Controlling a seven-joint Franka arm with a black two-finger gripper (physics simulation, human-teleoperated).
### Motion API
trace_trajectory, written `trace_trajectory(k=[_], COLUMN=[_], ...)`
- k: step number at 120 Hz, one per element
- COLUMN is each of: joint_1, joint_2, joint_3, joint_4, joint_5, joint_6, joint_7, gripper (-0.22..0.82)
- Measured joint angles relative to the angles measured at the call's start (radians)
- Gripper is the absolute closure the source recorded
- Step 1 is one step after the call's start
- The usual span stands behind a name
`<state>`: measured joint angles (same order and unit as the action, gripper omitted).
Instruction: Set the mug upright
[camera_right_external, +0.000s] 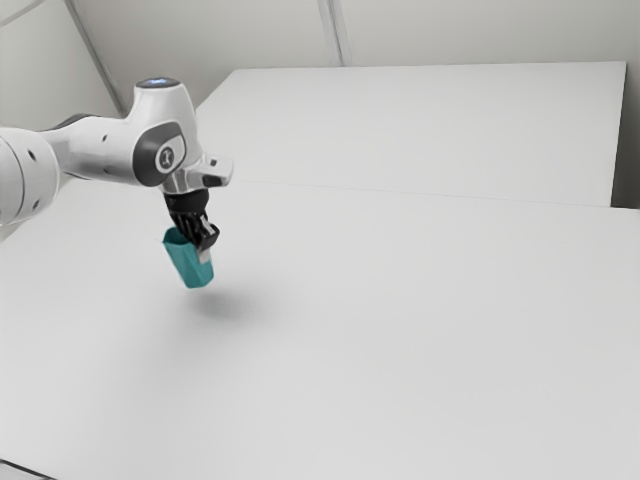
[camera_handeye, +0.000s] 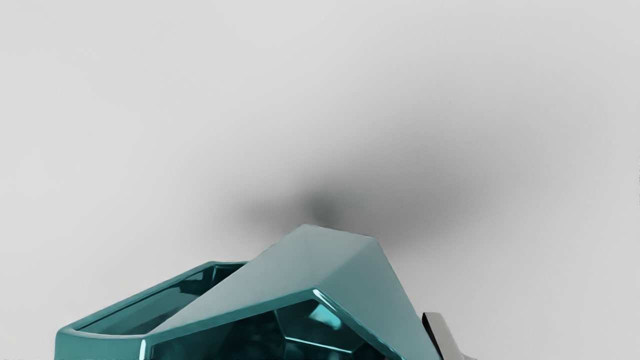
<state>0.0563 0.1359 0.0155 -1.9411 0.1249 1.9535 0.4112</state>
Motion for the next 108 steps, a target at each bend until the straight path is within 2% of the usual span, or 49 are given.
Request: trace_trajectory(k=[21,65,108], joint_1=[-0.019,-0.024,-0.024], joint_2=[0.027,0.068,0.101], joint_3=[0.001,0.000,-0.003], joint_4=[0.005,0.002,0.002], joint_5=[0.042,0.076,0.005], joint_6=[-0.034,0.056,0.047], joint_7=[-0.121,-0.316,-0.446], gripper=[0.78,0.79,0.79])
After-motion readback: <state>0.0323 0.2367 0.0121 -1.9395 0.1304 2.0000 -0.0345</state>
